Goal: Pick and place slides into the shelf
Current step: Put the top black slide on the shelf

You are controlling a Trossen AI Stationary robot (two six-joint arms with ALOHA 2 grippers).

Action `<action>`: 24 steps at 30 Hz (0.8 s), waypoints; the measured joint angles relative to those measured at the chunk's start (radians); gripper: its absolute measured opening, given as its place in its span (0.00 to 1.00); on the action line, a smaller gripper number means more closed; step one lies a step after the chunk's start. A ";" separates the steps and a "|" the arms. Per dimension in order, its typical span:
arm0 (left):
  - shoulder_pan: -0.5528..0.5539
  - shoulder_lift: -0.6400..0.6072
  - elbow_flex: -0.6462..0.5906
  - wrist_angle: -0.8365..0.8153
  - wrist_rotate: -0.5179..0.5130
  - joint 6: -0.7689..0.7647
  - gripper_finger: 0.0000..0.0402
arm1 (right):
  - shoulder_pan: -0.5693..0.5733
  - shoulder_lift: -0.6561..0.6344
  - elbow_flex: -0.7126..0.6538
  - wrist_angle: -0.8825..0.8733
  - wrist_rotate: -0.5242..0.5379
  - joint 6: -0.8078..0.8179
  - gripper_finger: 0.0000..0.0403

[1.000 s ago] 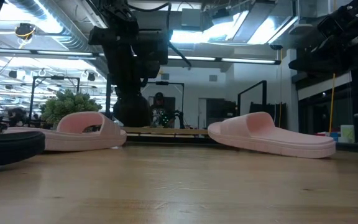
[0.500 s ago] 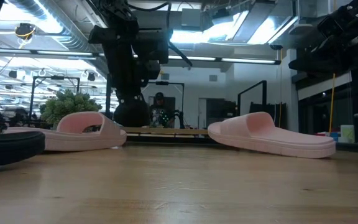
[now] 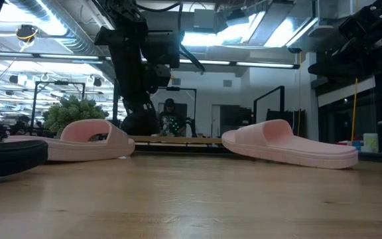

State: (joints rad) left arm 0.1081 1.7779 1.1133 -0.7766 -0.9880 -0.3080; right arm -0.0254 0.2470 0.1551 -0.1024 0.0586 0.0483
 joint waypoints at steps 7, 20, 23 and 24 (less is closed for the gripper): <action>-0.013 0.000 0.000 -0.001 0.004 0.003 0.00 | 0.000 0.000 0.000 0.000 0.000 0.000 0.07; -0.026 0.000 0.000 -0.023 -0.012 0.003 0.00 | 0.000 0.000 0.000 0.000 0.000 0.001 0.07; -0.023 0.000 0.000 -0.027 0.004 0.003 0.00 | 0.000 0.000 0.000 0.000 0.000 0.001 0.07; -0.023 0.000 0.000 -0.027 0.005 0.003 0.00 | 0.000 0.000 0.000 0.000 0.000 0.001 0.07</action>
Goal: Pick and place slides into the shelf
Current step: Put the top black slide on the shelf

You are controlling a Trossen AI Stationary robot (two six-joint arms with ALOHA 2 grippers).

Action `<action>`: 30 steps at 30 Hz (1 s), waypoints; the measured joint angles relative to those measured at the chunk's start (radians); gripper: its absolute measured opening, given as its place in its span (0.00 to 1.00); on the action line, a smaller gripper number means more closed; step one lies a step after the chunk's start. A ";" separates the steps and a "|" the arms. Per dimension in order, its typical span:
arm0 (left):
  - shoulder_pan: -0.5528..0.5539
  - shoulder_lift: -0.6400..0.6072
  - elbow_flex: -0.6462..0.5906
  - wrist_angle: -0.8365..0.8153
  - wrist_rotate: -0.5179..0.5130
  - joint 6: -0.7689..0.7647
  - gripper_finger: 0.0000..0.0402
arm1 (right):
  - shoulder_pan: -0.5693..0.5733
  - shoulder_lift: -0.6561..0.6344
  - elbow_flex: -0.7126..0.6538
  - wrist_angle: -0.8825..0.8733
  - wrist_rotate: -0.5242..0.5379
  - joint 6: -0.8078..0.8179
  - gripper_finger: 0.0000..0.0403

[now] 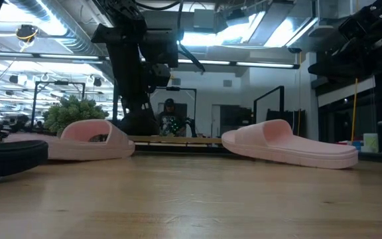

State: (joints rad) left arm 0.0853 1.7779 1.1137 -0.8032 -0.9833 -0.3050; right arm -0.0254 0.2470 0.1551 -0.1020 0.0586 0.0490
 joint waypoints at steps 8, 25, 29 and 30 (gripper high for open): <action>0.000 0.000 0.000 0.000 0.001 -0.001 0.00 | 0.000 0.000 0.000 0.000 0.000 0.000 0.07; 0.001 0.000 0.000 0.002 0.006 -0.003 0.28 | 0.000 0.000 0.000 0.000 0.000 0.000 0.07; 0.000 0.000 0.000 0.003 0.003 -0.002 0.34 | 0.000 0.000 0.000 0.000 0.000 0.000 0.07; -0.001 0.000 0.000 0.003 0.002 0.000 0.34 | 0.000 0.000 0.000 0.000 0.000 0.000 0.07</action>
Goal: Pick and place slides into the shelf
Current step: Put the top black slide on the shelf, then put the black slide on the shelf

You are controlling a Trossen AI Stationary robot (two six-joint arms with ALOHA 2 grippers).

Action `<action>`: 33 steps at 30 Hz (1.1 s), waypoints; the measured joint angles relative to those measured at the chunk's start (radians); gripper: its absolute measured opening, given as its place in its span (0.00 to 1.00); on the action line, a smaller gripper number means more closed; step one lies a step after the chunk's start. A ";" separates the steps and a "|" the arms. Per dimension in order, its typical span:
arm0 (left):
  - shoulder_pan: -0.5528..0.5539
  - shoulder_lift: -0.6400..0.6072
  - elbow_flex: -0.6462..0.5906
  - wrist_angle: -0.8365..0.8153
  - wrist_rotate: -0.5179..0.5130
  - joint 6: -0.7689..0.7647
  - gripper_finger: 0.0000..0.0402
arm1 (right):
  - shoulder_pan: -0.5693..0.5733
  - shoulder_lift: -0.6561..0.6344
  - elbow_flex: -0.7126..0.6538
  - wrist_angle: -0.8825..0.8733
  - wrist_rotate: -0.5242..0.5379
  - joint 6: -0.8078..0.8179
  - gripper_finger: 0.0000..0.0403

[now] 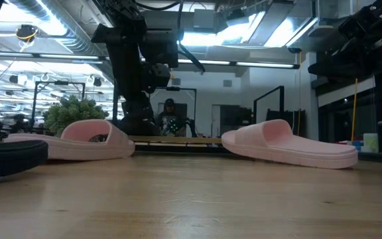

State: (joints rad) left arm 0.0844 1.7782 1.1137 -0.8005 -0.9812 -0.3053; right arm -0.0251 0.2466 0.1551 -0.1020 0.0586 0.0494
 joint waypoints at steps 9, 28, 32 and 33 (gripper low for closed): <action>-0.029 0.000 0.000 0.000 -0.002 0.027 0.36 | 0.000 0.000 0.000 0.000 0.000 0.000 0.07; -0.096 -0.050 0.000 -0.003 -0.024 0.073 0.36 | 0.000 0.000 0.000 0.000 0.000 0.000 0.07; -0.113 -0.104 0.000 -0.001 -0.027 0.080 0.36 | 0.000 0.000 0.000 0.000 0.000 0.000 0.07; -0.119 -0.118 0.000 0.003 -0.026 0.080 0.36 | 0.000 0.000 0.000 0.000 0.000 -0.001 0.07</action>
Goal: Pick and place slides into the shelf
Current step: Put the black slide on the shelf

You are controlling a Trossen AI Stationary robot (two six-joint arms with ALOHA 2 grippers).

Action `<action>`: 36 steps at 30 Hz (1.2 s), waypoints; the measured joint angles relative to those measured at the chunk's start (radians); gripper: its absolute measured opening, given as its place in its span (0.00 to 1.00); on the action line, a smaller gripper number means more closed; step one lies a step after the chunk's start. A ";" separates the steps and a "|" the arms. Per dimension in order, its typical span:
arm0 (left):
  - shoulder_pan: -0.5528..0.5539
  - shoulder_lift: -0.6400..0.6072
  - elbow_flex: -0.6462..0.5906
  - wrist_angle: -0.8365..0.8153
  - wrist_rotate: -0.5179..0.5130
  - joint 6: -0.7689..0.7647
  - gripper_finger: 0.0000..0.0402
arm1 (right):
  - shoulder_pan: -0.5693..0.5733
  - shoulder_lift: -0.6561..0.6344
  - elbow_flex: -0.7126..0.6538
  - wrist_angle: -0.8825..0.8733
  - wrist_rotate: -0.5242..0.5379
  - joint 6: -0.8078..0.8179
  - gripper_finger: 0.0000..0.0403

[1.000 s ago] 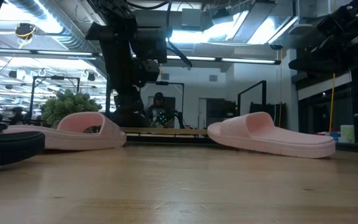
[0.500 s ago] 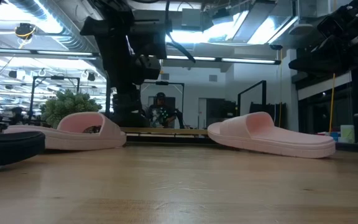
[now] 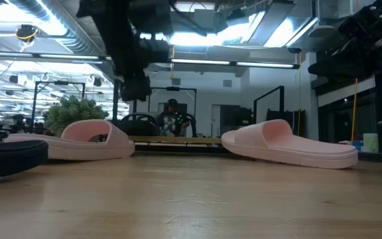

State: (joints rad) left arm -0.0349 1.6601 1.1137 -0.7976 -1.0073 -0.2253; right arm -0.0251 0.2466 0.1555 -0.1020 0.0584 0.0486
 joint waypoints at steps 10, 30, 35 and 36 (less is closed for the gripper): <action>-0.085 -0.167 0.000 -0.018 -0.044 -0.016 0.34 | 0.000 0.000 0.000 0.000 0.000 -0.001 0.07; -0.358 -0.232 0.000 -0.321 -0.048 -0.396 0.01 | 0.000 0.000 0.000 0.002 0.000 -0.059 0.07; -0.490 -0.232 0.000 -0.388 0.006 -0.509 0.00 | 0.000 0.000 0.000 0.014 0.000 -0.084 0.07; -0.520 -0.232 0.000 -0.393 0.024 -0.527 0.00 | 0.000 0.000 0.000 0.017 0.000 -0.086 0.07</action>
State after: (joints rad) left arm -0.5548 1.4277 1.1137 -1.1903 -0.9832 -0.7525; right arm -0.0250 0.2470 0.1555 -0.0849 0.0586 -0.0371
